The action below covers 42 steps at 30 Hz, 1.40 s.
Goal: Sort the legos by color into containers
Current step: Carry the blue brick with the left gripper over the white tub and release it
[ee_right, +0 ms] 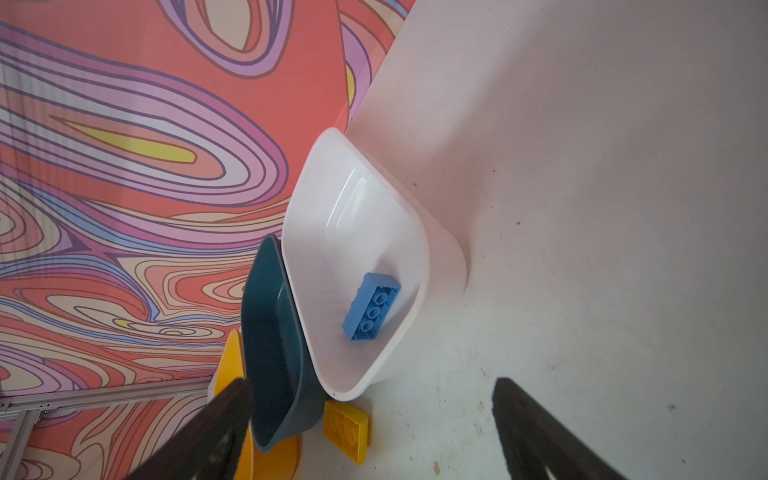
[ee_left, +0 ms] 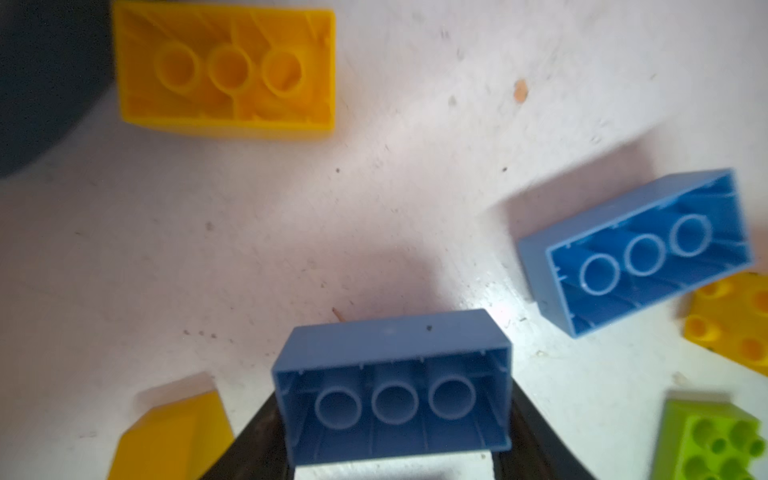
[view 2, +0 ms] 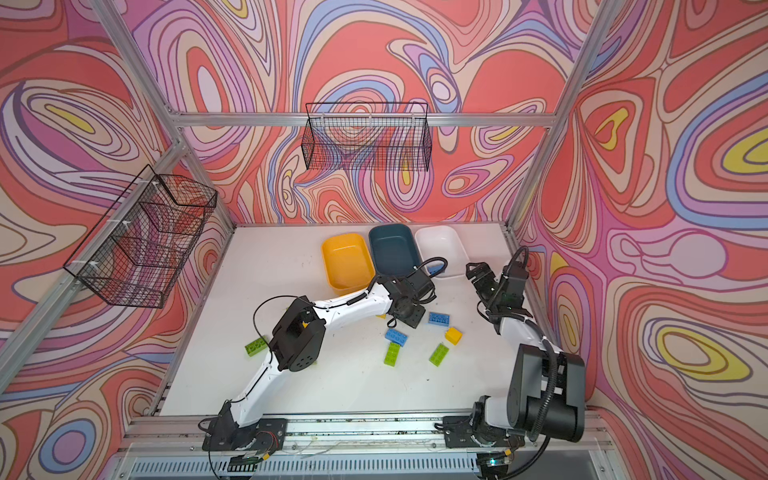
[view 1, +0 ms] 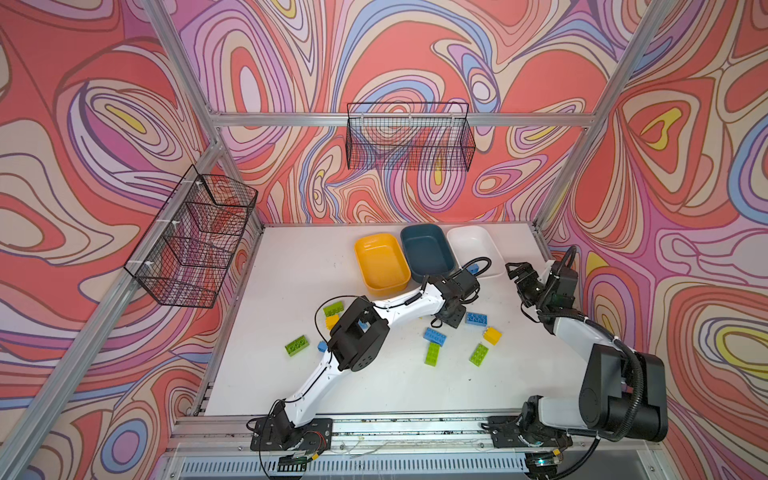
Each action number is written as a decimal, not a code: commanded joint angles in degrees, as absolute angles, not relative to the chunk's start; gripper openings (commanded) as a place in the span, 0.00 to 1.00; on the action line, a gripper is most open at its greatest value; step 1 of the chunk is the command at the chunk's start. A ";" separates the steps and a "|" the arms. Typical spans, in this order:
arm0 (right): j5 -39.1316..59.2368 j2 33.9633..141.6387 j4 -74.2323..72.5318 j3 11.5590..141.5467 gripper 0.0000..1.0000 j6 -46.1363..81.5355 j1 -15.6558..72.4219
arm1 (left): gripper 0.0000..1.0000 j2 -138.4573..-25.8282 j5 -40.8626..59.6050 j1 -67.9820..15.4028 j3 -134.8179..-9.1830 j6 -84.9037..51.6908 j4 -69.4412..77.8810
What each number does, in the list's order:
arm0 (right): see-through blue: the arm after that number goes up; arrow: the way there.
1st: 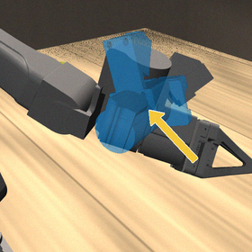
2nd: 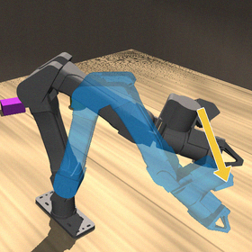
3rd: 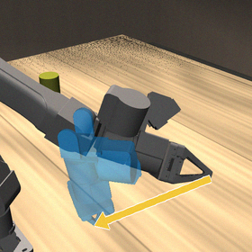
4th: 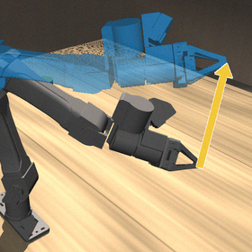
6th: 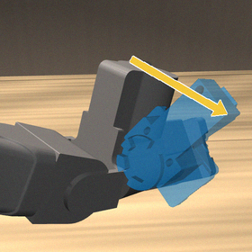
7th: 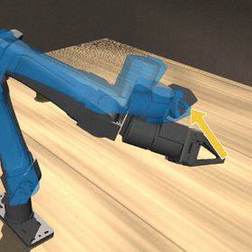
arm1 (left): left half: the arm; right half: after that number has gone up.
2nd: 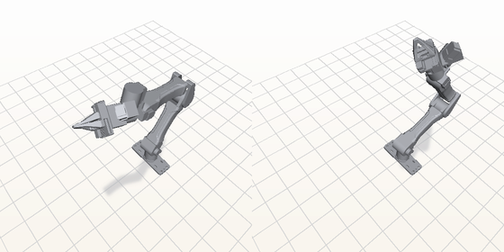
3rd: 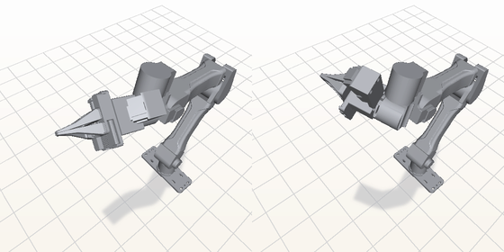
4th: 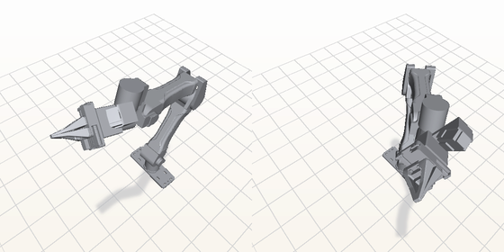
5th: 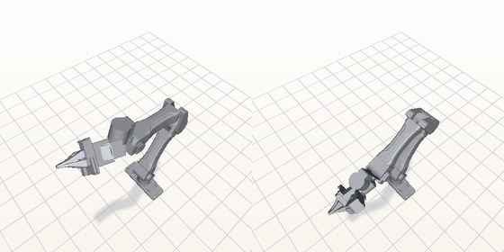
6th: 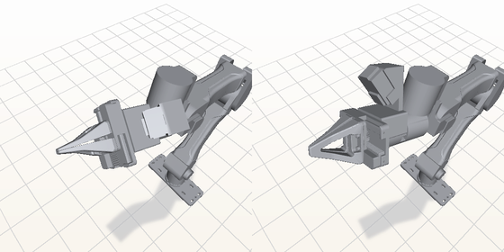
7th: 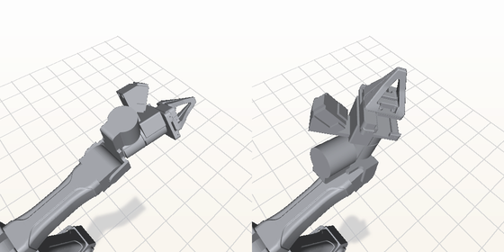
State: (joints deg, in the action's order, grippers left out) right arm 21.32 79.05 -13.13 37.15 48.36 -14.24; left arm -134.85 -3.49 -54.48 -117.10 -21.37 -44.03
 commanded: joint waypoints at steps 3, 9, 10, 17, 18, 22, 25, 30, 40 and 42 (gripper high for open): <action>21.63 78.16 -13.98 34.35 0.95 50.19 -13.40 | 0.54 -131.53 -0.24 -51.51 -125.13 -18.94 -44.67; 20.62 75.30 -11.70 32.02 0.95 49.02 -12.33 | 0.54 -137.85 2.42 -49.62 -137.44 -17.40 -45.78; 20.35 74.66 -11.05 31.72 0.95 48.66 -12.18 | 0.54 -139.16 3.19 -49.14 -139.84 -17.53 -45.74; 19.69 70.32 -5.78 30.68 0.94 46.35 -10.89 | 0.54 -142.73 6.82 -47.33 -141.99 -18.72 -32.73; 19.54 69.79 -5.15 30.67 0.94 46.10 -10.36 | 0.54 -143.12 6.94 -47.23 -141.35 -18.80 -30.11; 17.87 68.62 -1.88 30.95 0.94 45.09 -6.77 | 0.54 -145.63 7.23 -47.13 -139.40 -20.31 -19.55; 17.41 67.64 -1.43 30.32 0.94 44.97 -5.63 | 0.54 -148.19 6.98 -47.09 -139.57 -21.94 -15.56; 16.55 67.19 0.67 31.05 0.94 44.05 -5.62 | 0.54 -152.37 6.45 -46.67 -143.03 -21.97 -13.36; 15.82 66.76 1.32 30.41 0.94 43.95 -4.84 | 0.61 -154.42 8.05 -45.80 -144.13 -24.10 -10.81; 15.82 66.75 1.51 30.50 0.94 43.79 -4.69 | 0.69 -154.12 8.17 -45.87 -144.40 -23.74 -10.94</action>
